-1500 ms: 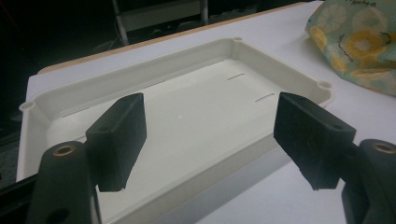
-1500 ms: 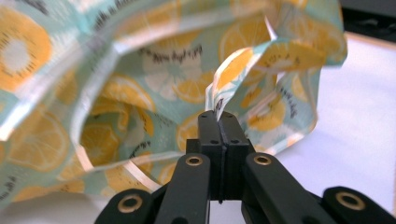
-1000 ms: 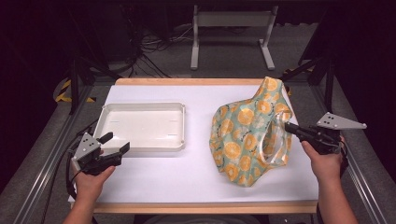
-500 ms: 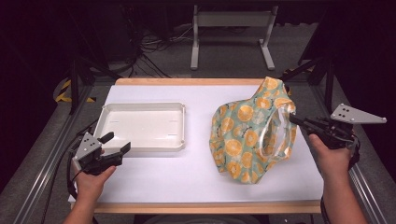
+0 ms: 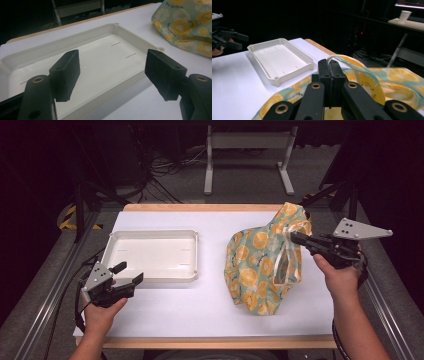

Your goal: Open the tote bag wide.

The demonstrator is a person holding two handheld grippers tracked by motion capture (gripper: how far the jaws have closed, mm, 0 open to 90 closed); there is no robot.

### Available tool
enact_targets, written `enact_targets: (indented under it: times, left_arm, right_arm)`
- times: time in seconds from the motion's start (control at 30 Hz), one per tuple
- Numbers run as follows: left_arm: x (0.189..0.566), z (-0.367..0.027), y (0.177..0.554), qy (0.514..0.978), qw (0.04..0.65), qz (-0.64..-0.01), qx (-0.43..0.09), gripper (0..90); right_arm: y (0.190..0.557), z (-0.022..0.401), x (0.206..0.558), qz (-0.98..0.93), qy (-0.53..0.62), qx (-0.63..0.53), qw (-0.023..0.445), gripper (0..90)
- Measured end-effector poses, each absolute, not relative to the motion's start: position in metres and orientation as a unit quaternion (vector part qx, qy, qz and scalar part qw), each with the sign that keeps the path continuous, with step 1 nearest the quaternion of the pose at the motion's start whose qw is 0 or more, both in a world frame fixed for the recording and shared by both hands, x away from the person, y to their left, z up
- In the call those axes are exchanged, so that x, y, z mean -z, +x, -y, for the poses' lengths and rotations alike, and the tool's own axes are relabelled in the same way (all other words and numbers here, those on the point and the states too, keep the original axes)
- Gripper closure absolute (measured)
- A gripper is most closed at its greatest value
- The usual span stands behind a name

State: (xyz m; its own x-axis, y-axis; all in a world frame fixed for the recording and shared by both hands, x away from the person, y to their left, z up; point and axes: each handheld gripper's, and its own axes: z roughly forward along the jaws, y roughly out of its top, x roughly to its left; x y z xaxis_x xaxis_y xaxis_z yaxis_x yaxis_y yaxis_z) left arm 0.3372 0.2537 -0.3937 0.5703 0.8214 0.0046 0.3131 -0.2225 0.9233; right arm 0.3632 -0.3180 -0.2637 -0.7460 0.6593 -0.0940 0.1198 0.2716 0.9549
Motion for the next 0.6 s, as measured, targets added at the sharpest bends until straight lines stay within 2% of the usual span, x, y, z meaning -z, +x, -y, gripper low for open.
enact_targets:
  times: [0.6]
  left_arm:
    - [0.399, -0.249, 0.339, 0.746, 0.481, -0.383, -0.255, 28.5]
  right_arm:
    - [0.376, 0.263, 0.237, -0.772, 0.202, -0.556, 0.232, 90.0]
